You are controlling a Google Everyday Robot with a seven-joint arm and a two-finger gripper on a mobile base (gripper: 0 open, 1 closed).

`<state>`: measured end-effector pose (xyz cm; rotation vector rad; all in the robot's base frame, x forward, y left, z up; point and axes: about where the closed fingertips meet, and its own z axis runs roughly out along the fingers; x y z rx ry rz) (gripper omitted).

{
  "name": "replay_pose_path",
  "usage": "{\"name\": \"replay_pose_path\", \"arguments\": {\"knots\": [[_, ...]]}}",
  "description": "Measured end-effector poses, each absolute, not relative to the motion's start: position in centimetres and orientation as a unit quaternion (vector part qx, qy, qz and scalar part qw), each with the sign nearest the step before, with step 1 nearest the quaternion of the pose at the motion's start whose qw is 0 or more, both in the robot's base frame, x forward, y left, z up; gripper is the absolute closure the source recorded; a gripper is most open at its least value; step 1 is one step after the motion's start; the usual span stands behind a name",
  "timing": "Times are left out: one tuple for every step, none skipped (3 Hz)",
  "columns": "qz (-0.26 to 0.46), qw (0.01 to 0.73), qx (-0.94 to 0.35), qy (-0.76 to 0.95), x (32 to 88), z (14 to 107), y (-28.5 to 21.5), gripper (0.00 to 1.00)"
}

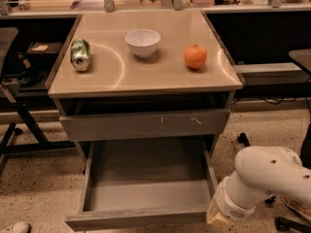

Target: Close middle drawer

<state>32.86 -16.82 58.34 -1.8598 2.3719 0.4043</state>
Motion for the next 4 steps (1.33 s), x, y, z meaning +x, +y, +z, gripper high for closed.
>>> {"name": "replay_pose_path", "arguments": {"knots": [[0.150, 0.040, -0.606, 0.780, 32.6, 54.3, -16.3, 1.00], [0.155, 0.039, -0.605, 0.780, 32.5, 53.8, -16.2, 1.00], [0.167, 0.035, -0.595, 0.785, 33.0, 50.7, -15.5, 1.00], [0.166, 0.031, -0.579, 0.798, 35.3, 47.0, -14.8, 1.00]]}}
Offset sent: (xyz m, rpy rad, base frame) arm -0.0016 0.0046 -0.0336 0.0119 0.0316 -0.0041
